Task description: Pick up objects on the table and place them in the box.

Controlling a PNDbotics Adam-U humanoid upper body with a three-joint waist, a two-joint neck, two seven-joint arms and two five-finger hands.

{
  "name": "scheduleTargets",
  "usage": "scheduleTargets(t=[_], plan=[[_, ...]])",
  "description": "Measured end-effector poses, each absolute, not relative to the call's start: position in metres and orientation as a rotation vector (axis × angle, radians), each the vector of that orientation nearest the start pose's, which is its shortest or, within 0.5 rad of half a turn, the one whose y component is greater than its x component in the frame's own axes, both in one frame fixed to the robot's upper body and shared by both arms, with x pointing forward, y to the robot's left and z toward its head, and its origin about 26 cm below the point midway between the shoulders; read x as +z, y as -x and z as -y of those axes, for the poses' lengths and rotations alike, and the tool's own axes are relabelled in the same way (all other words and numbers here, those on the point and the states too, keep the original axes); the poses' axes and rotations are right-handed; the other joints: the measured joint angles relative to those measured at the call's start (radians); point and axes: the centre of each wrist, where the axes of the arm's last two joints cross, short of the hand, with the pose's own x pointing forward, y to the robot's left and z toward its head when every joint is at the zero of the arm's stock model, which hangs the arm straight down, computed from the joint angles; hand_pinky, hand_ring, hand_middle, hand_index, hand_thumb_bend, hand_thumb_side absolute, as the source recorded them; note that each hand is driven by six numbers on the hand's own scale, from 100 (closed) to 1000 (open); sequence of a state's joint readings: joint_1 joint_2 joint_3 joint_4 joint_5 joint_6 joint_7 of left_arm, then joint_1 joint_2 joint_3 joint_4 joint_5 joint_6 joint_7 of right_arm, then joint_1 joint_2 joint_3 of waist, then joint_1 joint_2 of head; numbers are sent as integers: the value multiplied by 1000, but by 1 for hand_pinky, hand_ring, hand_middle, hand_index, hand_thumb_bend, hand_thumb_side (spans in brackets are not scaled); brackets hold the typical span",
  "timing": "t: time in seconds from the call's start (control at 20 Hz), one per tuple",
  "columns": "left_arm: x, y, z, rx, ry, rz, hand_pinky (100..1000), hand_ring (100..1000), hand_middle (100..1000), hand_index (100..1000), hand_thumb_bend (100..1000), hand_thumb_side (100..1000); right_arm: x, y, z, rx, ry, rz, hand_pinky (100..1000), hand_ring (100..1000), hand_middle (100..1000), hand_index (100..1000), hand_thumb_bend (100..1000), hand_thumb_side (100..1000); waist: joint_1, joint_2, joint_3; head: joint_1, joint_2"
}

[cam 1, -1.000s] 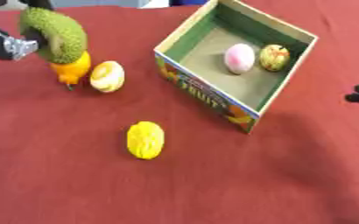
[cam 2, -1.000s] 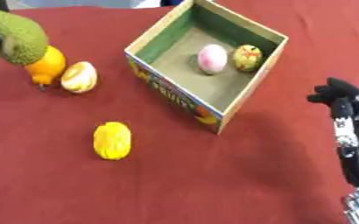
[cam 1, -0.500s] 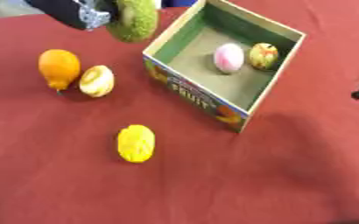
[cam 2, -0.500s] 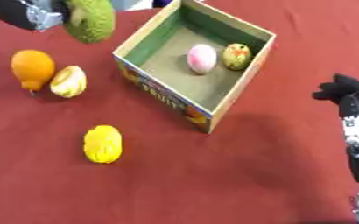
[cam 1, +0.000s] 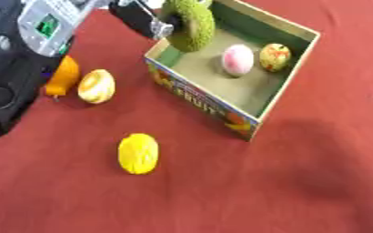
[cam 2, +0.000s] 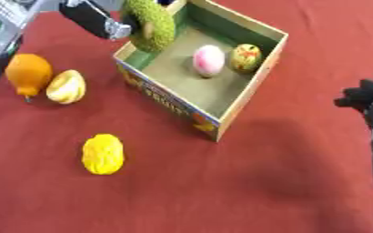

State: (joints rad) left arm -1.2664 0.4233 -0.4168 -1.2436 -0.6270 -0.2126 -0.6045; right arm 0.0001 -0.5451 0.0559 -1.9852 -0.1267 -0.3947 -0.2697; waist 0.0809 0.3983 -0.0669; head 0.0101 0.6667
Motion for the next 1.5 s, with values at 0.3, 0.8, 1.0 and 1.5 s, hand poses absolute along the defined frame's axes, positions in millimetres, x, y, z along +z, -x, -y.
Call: scheduleTargets(t=[0.3, 0.8, 1.0, 1.5], plan=[[339, -448, -122, 2503, 985, -2242, 847, 806, 780, 859, 167, 100, 137, -264, 307, 245, 192, 2373, 849, 694, 693, 832, 100, 738, 0, 4, -15, 10, -4], [336, -456, -138, 2473, 984, -2306, 846, 797, 766, 859, 138, 100, 133, -261, 309, 236, 183, 2352, 850, 695, 695, 832, 100, 734, -7, -14, 12, 3, 6], [337, -454, -157, 2495, 959, -2349, 836, 787, 751, 845, 120, 100, 130, -258, 312, 226, 195, 2341, 850, 696, 695, 833, 100, 733, -18, -28, 42, -14, 23], [318, -449, -269, 2689, 1310, -2384, 840, 807, 782, 877, 245, 100, 124, -254, 316, 199, 235, 2324, 850, 696, 695, 832, 100, 733, -25, -42, 100, -61, 42]])
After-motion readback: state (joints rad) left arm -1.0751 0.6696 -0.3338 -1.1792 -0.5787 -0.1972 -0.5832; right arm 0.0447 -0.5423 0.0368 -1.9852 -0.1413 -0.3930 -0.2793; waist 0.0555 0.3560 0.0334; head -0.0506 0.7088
